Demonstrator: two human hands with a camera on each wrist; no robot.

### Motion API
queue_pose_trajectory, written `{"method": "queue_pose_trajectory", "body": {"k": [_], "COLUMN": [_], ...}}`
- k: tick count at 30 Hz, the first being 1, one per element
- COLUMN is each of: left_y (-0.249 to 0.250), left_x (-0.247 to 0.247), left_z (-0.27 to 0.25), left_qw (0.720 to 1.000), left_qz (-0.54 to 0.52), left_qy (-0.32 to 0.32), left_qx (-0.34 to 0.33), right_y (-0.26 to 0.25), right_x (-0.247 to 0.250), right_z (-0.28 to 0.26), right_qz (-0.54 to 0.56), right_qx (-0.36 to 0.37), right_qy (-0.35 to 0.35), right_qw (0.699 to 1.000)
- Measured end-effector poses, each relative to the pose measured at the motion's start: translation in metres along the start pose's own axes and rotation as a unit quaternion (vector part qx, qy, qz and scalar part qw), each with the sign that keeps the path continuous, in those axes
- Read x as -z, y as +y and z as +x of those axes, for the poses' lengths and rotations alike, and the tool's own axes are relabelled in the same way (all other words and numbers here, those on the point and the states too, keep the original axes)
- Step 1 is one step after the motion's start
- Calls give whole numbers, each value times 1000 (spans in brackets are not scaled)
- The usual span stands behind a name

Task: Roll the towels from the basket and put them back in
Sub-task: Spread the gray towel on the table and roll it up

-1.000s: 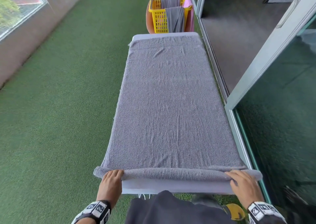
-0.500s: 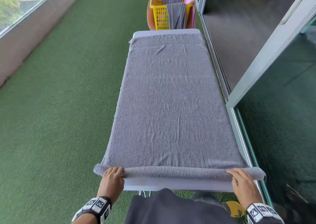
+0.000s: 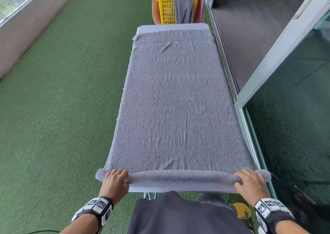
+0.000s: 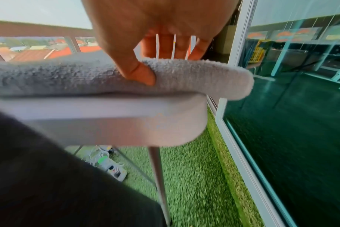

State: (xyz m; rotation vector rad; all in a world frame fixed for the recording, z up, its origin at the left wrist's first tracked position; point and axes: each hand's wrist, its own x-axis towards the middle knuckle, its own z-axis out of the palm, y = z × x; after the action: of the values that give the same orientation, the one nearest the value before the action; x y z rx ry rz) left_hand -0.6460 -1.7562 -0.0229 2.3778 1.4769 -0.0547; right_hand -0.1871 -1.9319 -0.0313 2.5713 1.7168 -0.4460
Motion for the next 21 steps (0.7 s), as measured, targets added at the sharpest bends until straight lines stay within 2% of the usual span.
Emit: {"method": "queue_pose_trajectory", "body": {"k": [2,5,7,9,11,13,16,19,21], "left_y": [-8,-14,-12,-8,-6,-7,-5,-8,-12], "left_x": [5,1,-12,-22,-22,-20,-17,-13,-17], "left_z": [15,23,14,-4,-17,-23,-18,-8,-5], "left_qw": [1000,998,997,999,999,999,998,997,996], "left_qz": [-13,-31,-31,-28,-32,-33,-16,8,25], "left_qy": [9,54,64,44,32,41,62,80,82], "left_qx": [-12,18,21,7,9,16,-13,-13,1], "right_y": [2,5,7,10,12,10,0,0,2], "right_x": [12,12,-2,-19,-32,-32,-11,6,9], "right_z": [15,23,12,-6,-21,-30,-26,-7,-1], "right_qz": [15,68,89,87,87,88,40,37,52], "right_qx": [2,-7,3,10,0,-20,-22,-31,-40], "right_qy": [-5,59,38,-4,-10,-7,-8,17,60], "right_qw": [1000,996,995,996,996,996,999,999,996]}}
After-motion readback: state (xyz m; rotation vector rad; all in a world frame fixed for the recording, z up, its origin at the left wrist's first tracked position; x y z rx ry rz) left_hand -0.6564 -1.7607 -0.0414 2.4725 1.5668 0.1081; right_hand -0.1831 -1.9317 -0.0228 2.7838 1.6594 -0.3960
